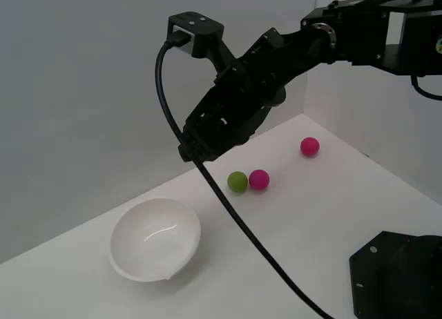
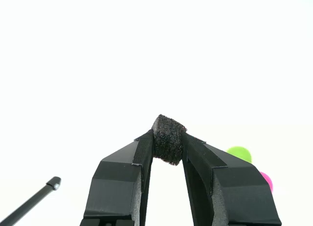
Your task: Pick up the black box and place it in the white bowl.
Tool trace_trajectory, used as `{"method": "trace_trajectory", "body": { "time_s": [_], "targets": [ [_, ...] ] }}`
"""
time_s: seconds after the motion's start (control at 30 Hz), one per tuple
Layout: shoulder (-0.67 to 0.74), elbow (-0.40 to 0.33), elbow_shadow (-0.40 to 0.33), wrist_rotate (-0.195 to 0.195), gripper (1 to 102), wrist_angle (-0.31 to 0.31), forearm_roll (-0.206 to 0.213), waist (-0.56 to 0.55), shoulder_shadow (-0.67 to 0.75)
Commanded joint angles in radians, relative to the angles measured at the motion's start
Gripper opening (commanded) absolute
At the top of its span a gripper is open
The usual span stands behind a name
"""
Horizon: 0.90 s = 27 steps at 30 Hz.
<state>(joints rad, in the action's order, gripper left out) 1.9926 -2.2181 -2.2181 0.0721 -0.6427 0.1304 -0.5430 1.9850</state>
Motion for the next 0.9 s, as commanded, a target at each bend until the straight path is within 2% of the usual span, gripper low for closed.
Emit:
{"method": "trace_trajectory", "body": {
  "time_s": [0.0, 0.17, 0.43, 0.87],
  "targets": [
    [-0.009, 0.040, 0.044, 0.032, 3, 0.018, 0.011, -0.038, -0.005],
    [-0.058, 0.066, 0.071, 0.048, 3, 0.034, 0.011, -0.094, -0.054],
    [-0.137, 0.072, 0.075, 0.067, 3, 0.100, 0.012, -0.176, -0.130],
    [-0.186, 0.077, 0.080, 0.067, 3, 0.150, 0.017, -0.210, -0.178]
  ]
}}
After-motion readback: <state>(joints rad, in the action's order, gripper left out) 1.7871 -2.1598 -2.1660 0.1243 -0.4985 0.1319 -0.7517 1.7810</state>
